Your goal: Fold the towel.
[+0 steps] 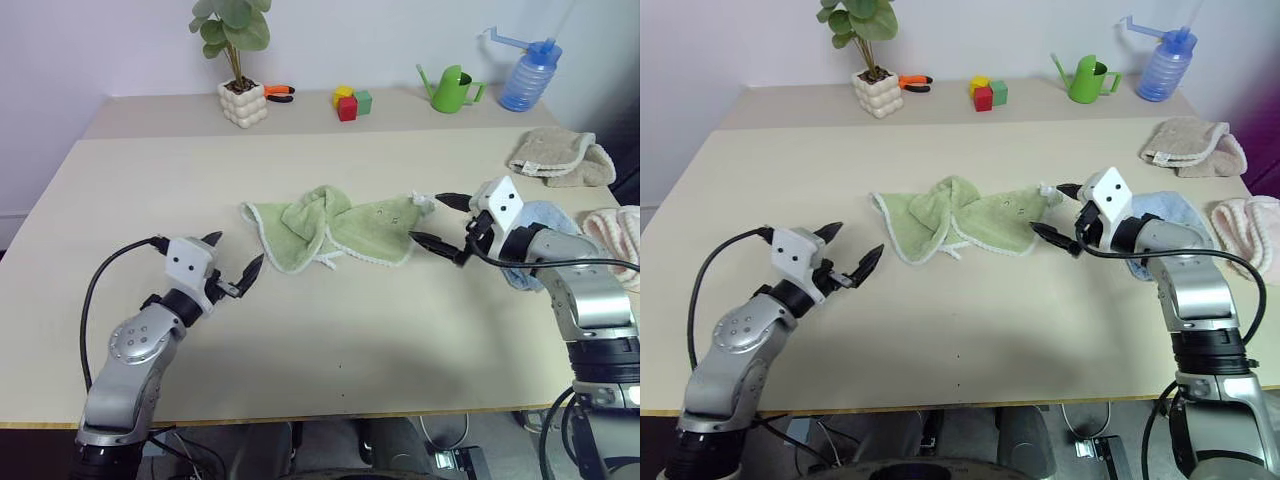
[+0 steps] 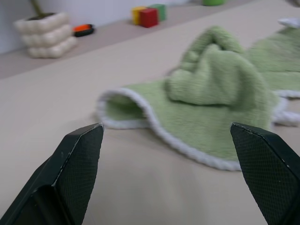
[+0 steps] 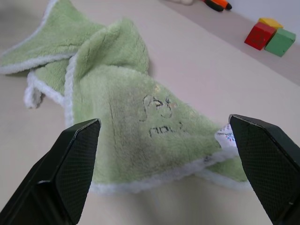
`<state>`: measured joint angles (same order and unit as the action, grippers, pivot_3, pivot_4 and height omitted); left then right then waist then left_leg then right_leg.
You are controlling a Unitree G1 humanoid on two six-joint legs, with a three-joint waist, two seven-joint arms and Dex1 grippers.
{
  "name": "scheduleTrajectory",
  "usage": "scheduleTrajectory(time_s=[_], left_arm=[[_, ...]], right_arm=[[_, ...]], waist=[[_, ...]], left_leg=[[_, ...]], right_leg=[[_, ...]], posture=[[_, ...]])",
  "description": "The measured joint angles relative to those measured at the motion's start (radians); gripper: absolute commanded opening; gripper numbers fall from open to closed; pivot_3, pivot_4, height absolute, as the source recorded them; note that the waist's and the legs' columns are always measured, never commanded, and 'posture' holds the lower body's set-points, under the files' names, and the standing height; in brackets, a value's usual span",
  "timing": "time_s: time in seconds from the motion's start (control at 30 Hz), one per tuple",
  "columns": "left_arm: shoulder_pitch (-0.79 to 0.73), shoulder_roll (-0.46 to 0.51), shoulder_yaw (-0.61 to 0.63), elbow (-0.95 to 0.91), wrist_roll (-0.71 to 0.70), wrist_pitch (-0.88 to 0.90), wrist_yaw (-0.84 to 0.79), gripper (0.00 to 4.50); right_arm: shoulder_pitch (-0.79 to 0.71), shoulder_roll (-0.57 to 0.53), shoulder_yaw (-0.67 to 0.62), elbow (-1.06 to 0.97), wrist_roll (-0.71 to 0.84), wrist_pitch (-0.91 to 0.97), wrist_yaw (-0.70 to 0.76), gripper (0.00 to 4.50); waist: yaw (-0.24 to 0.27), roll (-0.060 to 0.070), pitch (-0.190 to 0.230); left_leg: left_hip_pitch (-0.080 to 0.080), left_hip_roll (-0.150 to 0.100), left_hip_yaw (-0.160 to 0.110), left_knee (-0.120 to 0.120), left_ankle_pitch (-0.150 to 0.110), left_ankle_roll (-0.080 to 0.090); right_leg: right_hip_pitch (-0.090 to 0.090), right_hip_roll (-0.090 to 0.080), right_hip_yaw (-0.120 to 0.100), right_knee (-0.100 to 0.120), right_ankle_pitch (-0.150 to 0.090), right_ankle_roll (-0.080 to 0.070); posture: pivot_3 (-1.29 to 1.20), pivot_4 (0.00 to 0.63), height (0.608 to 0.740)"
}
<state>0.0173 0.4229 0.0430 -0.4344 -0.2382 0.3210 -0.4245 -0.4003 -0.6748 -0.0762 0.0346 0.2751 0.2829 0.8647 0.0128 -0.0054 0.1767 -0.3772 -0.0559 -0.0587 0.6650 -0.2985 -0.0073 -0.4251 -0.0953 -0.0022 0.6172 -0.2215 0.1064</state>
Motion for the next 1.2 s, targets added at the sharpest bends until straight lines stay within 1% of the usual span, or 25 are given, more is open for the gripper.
scheduleTrajectory(time_s=[0.07, 0.2, 0.27, 0.37, 0.47, 0.6, 0.73, 0.87, 0.97, 1.2], left_arm=[[-0.030, 0.006, -0.070, 0.007, 0.035, -0.003, -0.026, 4.40], [-0.160, 0.007, -0.237, 0.033, 0.142, 0.006, -0.053, 4.40], [-0.207, 0.005, -0.294, 0.070, 0.208, 0.018, -0.044, 4.40], [-0.230, -0.001, -0.348, 0.109, 0.292, 0.038, -0.015, 4.40], [-0.234, -0.016, -0.349, 0.125, 0.318, 0.096, 0.004, 4.40], [-0.222, 0.005, -0.324, 0.121, 0.314, 0.163, -0.009, 4.40], [-0.212, 0.001, -0.265, 0.118, 0.269, 0.203, -0.031, 4.40], [-0.225, -0.014, -0.253, 0.157, 0.247, 0.196, -0.046, 4.40], [-0.255, -0.015, -0.255, 0.205, 0.248, 0.170, -0.051, 3.59], [-0.285, -0.030, -0.253, 0.301, 0.251, 0.096, -0.043, 0.18]], right_arm=[[0.003, 0.016, 0.021, 0.000, -0.021, 0.001, -0.026, 4.50], [0.019, 0.053, 0.025, -0.013, -0.030, 0.001, -0.076, 4.50], [0.043, 0.062, 0.019, -0.036, -0.030, 0.001, -0.103, 4.50], [0.091, 0.065, 0.006, -0.084, -0.035, 0.008, -0.143, 4.50], [0.139, 0.065, -0.012, -0.134, -0.035, 0.020, -0.168, 4.50], [0.176, 0.065, -0.014, -0.180, -0.035, 0.039, -0.181, 4.50], [0.170, 0.068, -0.011, -0.185, -0.035, 0.045, -0.191, 4.50], [0.145, 0.076, -0.008, -0.189, -0.035, 0.050, -0.198, 4.50], [0.145, 0.082, -0.006, -0.200, -0.034, 0.060, -0.201, 4.50], [0.164, 0.081, -0.007, -0.240, -0.034, 0.082, -0.202, 4.50]], waist=[[0.001, 0.000, 0.000], [0.000, 0.000, 0.000], [-0.002, 0.000, 0.000], [-0.003, 0.000, 0.000], [-0.001, 0.000, 0.000], [-0.004, 0.000, 0.000], [-0.002, 0.000, 0.000], [0.001, 0.000, 0.000], [0.000, 0.000, 0.000], [-0.001, 0.000, 0.000]], left_leg=[[0.000, 0.000, 0.000, 0.000, 0.000, 0.000], [0.000, -0.001, 0.000, 0.000, 0.000, 0.000], [0.000, -0.001, 0.000, 0.000, 0.000, 0.000], [0.000, 0.000, 0.000, 0.000, 0.000, 0.000], [0.000, 0.000, 0.000, 0.000, 0.000, 0.000], [0.001, 0.000, 0.000, 0.000, 0.000, 0.000], [0.001, 0.000, 0.000, 0.000, 0.000, 0.000], [0.001, 0.000, -0.001, 0.000, 0.000, 0.000], [0.001, -0.001, -0.001, 0.000, 0.000, 0.000], [0.001, 0.000, -0.001, 0.000, 0.000, 0.000]], right_leg=[[0.000, 0.000, 0.000, 0.000, 0.000, 0.000], [0.000, 0.000, 0.000, 0.000, 0.000, 0.000], [0.000, 0.000, 0.000, 0.001, 0.000, 0.000], [0.000, 0.001, 0.000, 0.001, 0.000, 0.000], [0.000, 0.000, 0.000, 0.001, 0.000, 0.000], [0.000, 0.001, 0.000, 0.002, 0.000, 0.000], [0.000, 0.001, 0.000, 0.002, 0.000, 0.000], [0.000, 0.000, 0.000, 0.002, 0.000, 0.000], [0.001, 0.000, 0.000, 0.002, 0.000, 0.000], [0.001, 0.001, 0.000, 0.002, 0.000, 0.000]], posture=[[0.00, 0.150, 0.731], [0.00, 0.150, 0.731], [0.00, 0.150, 0.731], [0.00, 0.150, 0.731], [0.00, 0.150, 0.731], [0.00, 0.150, 0.731], [0.00, 0.150, 0.731], [0.00, 0.150, 0.731], [0.00, 0.150, 0.731], [0.00, 0.150, 0.731]])
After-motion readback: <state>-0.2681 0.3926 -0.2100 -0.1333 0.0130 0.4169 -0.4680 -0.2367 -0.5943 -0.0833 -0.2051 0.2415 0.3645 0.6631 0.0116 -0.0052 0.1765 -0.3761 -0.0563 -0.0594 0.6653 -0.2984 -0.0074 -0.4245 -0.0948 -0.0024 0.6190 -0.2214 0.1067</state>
